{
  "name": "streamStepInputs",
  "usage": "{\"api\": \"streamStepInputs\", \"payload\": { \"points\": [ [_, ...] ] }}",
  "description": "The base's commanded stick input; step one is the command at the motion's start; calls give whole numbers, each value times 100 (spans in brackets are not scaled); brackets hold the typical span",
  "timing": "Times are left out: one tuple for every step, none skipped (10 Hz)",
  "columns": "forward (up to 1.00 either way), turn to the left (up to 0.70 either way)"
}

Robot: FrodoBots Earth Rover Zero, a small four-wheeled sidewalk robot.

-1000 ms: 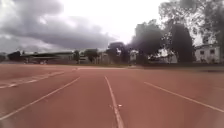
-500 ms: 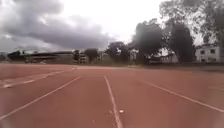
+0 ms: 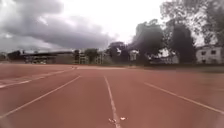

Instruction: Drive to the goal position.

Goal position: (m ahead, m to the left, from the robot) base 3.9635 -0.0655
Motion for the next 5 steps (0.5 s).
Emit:
{"api": "streamStepInputs", "payload": {
  "points": [
    [45,0],
    [45,0],
    [45,0],
    [45,0],
    [45,0]
  ]
}}
